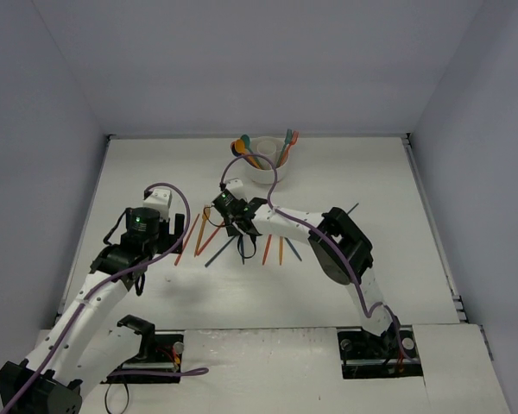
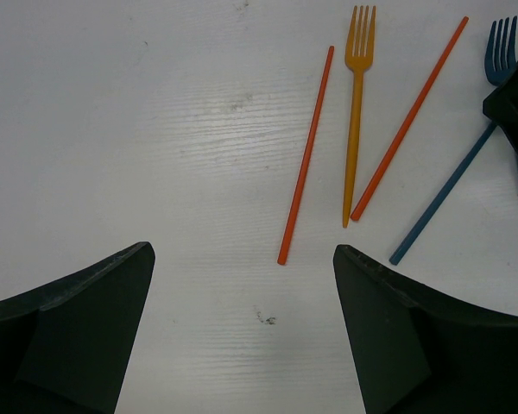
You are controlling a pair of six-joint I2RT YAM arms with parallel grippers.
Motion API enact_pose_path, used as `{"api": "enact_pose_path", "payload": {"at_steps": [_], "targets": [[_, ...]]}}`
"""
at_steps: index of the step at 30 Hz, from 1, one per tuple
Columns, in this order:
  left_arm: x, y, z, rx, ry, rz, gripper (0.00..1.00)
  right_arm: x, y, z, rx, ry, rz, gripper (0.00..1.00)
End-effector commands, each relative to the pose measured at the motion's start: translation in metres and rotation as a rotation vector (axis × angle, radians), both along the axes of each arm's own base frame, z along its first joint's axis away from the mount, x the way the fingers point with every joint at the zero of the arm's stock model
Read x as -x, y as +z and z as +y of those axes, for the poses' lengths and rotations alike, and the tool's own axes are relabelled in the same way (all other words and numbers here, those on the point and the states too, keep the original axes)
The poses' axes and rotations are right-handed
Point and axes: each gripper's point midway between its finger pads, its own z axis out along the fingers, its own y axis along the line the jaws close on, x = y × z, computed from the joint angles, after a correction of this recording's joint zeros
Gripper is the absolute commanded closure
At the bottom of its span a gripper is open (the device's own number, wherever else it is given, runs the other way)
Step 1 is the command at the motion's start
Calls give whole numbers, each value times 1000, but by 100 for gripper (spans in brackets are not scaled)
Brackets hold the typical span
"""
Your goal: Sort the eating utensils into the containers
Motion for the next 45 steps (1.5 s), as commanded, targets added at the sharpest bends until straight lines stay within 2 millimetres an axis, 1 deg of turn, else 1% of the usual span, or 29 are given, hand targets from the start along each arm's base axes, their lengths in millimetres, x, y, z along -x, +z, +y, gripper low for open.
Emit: {"api": "enact_pose_path", "payload": {"at_steps": [1, 3, 8, 15, 18, 20, 25, 26, 33, 36, 38, 40, 43, 45], "targets": [[-11, 29, -5, 32, 7, -84, 18, -17, 15, 2, -12, -47, -59, 72], [-11, 29, -5, 31, 6, -83, 18, -18, 15, 2, -12, -50, -59, 74], [-11, 29, -4, 29, 7, -82, 18, -20, 9, -2, -8, -56, -48, 77], [-11, 28, -4, 28, 8, -81, 18, -19, 2, -1, -3, -51, -34, 81], [-11, 28, -4, 27, 9, -81, 18, -21, 5, -2, -3, -55, -41, 89], [-11, 28, -3, 25, 11, -80, 18, -23, 13, -1, -13, -54, -54, 93], [-11, 27, -3, 23, 11, -79, 18, -33, 46, -4, -45, -67, -111, 99], [-11, 27, -3, 23, 11, -79, 18, -35, 54, -4, -52, -66, -124, 100], [-11, 28, -3, 22, 12, -79, 18, -40, 80, -14, -90, -83, -151, 100], [-11, 28, -3, 21, 11, -80, 18, -48, 94, -19, -110, -90, -167, 100], [-11, 27, -3, 21, 10, -78, 18, -51, 101, -17, -130, -74, -166, 100], [-11, 28, -3, 21, 10, -79, 18, -52, 99, -15, -139, -43, -148, 100], [-11, 28, -3, 20, 9, -78, 18, -49, 80, -20, -116, -26, -108, 100], [-11, 28, -3, 19, 11, -78, 18, -47, 75, -25, -114, -38, -93, 100]]}}
